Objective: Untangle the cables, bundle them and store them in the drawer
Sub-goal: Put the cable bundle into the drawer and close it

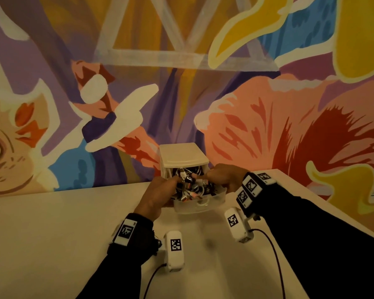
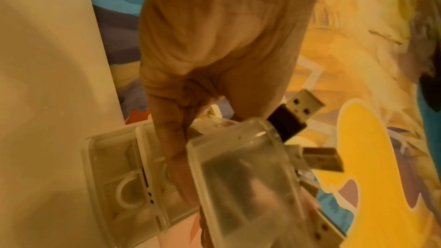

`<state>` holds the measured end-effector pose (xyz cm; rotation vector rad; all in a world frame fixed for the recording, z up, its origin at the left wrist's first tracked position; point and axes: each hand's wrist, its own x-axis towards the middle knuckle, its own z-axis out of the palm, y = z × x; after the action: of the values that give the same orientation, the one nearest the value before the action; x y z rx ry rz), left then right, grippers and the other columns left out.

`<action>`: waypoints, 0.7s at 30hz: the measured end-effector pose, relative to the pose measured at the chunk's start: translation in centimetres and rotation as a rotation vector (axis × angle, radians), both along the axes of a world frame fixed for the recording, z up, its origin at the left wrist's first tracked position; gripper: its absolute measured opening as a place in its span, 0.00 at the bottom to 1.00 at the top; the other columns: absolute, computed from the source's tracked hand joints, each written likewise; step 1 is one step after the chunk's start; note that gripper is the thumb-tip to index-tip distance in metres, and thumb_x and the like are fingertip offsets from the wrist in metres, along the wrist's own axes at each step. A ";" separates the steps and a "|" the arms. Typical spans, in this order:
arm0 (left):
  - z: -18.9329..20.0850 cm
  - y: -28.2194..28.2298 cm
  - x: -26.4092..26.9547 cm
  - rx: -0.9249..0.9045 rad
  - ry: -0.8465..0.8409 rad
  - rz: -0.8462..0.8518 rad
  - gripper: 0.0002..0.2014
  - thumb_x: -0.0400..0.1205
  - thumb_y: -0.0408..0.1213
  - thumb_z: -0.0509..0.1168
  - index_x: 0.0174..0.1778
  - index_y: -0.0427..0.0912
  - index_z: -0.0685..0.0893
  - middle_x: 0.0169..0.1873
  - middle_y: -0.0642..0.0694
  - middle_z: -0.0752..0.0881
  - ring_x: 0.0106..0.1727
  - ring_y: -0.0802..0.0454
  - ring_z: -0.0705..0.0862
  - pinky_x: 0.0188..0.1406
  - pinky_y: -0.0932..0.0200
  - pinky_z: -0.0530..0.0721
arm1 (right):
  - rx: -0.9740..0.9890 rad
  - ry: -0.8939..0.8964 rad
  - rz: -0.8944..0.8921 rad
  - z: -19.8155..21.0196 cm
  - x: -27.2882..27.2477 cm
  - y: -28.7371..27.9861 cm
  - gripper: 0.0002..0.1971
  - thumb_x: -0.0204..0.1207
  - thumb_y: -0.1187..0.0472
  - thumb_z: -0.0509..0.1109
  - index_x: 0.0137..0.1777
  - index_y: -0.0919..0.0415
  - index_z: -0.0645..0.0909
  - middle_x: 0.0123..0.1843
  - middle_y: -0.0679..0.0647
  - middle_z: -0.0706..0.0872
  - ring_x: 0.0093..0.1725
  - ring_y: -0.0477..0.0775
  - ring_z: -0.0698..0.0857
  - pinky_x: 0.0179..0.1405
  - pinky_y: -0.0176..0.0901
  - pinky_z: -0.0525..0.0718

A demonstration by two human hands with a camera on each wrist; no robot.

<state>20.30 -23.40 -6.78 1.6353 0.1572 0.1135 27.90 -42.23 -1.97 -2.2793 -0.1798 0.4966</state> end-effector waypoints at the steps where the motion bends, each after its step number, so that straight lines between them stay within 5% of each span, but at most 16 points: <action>1: 0.0 0.1 -0.2 -0.006 0.023 -0.015 0.11 0.89 0.46 0.70 0.53 0.44 0.94 0.37 0.50 0.96 0.39 0.55 0.92 0.32 0.59 0.88 | -0.041 -0.062 -0.017 -0.5 0.2 0.3 0.37 0.72 0.31 0.82 0.58 0.68 0.88 0.54 0.63 0.95 0.54 0.63 0.94 0.56 0.54 0.94; 3: 0.1 0.5 -0.4 -0.037 0.064 -0.048 0.14 0.88 0.51 0.71 0.58 0.46 0.94 0.44 0.48 0.97 0.48 0.52 0.93 0.40 0.55 0.91 | 0.000 -0.097 -0.001 -0.4 -0.3 0.4 0.34 0.77 0.33 0.79 0.61 0.67 0.87 0.55 0.62 0.94 0.50 0.59 0.93 0.53 0.51 0.93; 5: 0.1 0.6 -0.5 -0.027 0.076 -0.075 0.15 0.88 0.52 0.71 0.56 0.44 0.95 0.45 0.46 0.97 0.49 0.50 0.92 0.45 0.52 0.91 | 0.218 0.113 0.089 0.6 -1.2 -0.2 0.24 0.88 0.42 0.73 0.64 0.66 0.87 0.52 0.59 0.96 0.44 0.54 0.95 0.49 0.49 0.96; 8: 0.1 0.4 -0.6 -0.026 0.046 -0.089 0.17 0.88 0.51 0.70 0.57 0.40 0.95 0.44 0.42 0.97 0.44 0.53 0.93 0.43 0.55 0.91 | 0.368 0.422 0.294 1.8 -1.9 -1.6 0.14 0.91 0.56 0.70 0.70 0.61 0.88 0.61 0.60 0.96 0.52 0.55 0.96 0.48 0.48 0.95; 12: -0.1 0.0 -0.4 -0.068 0.043 -0.063 0.20 0.87 0.52 0.71 0.63 0.39 0.94 0.55 0.37 0.96 0.50 0.49 0.93 0.48 0.51 0.93 | 0.212 0.274 0.182 1.0 -1.6 -1.1 0.10 0.87 0.72 0.70 0.62 0.61 0.88 0.51 0.56 0.95 0.44 0.51 0.94 0.43 0.44 0.95; 17: 0.3 1.1 -0.8 -0.109 0.123 -0.120 0.19 0.85 0.56 0.72 0.66 0.49 0.92 0.58 0.43 0.96 0.60 0.46 0.93 0.49 0.49 0.93 | 0.274 0.326 0.110 1.5 -2.0 -0.3 0.13 0.84 0.72 0.58 0.55 0.69 0.85 0.40 0.61 0.92 0.32 0.53 0.92 0.29 0.40 0.90; 21: 0.9 1.4 -1.5 -0.116 0.146 -0.232 0.17 0.86 0.52 0.69 0.70 0.54 0.88 0.59 0.44 0.96 0.61 0.45 0.93 0.51 0.45 0.94 | 0.359 0.414 0.203 1.3 -1.6 -0.8 0.21 0.82 0.63 0.66 0.74 0.64 0.84 0.63 0.64 0.90 0.52 0.59 0.91 0.46 0.46 0.92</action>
<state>18.82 -22.00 -5.90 1.5338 0.0829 -0.1898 26.26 -42.99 -0.72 -1.7761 -0.2692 0.9480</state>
